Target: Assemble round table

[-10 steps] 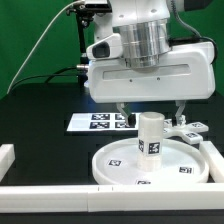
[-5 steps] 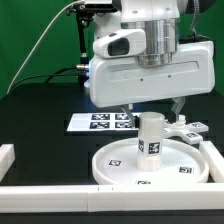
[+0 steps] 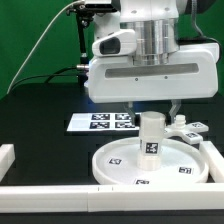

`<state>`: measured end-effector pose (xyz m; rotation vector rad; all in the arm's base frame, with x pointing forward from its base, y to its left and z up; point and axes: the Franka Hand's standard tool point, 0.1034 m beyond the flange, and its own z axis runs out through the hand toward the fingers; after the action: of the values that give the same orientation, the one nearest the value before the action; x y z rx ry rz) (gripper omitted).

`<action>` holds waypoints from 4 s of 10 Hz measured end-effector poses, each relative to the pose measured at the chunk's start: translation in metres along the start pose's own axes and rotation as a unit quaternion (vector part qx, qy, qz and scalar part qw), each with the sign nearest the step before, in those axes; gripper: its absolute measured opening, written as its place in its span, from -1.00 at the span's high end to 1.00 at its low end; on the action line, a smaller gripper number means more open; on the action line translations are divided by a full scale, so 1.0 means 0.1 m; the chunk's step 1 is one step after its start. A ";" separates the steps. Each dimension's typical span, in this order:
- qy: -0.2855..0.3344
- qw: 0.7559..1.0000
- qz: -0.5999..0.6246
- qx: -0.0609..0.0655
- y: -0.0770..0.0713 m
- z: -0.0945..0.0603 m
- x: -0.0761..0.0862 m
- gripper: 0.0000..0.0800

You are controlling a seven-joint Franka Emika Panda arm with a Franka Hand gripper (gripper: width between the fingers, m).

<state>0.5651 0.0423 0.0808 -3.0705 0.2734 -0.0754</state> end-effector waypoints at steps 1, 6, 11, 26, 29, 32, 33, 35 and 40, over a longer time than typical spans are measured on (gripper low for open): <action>0.001 0.999 0.031 0.005 0.02 0.00 0.02 -0.03; -0.004 0.926 0.377 0.022 0.04 0.01 0.01 -0.03; -0.011 0.875 0.482 0.035 0.04 0.01 -0.01 -0.03; 0.004 0.982 -0.191 0.001 0.03 0.05 -0.04 -0.09; 0.005 0.997 -0.075 0.003 0.03 0.05 -0.03 -0.02; 0.020 0.994 0.105 0.000 0.04 0.06 -0.02 -0.02; 0.021 0.989 0.149 0.010 0.05 0.05 -0.01 -0.02; 0.015 0.952 0.306 0.024 0.07 0.05 -0.03 -0.02; -0.004 0.860 0.508 0.036 0.04 0.05 -0.05 -0.02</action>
Offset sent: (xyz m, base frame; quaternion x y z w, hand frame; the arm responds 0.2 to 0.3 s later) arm -0.0001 0.0083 0.0007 -0.0032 0.0176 0.3617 0.9321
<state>0.5600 0.0396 0.0751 -2.4330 1.7453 -0.0174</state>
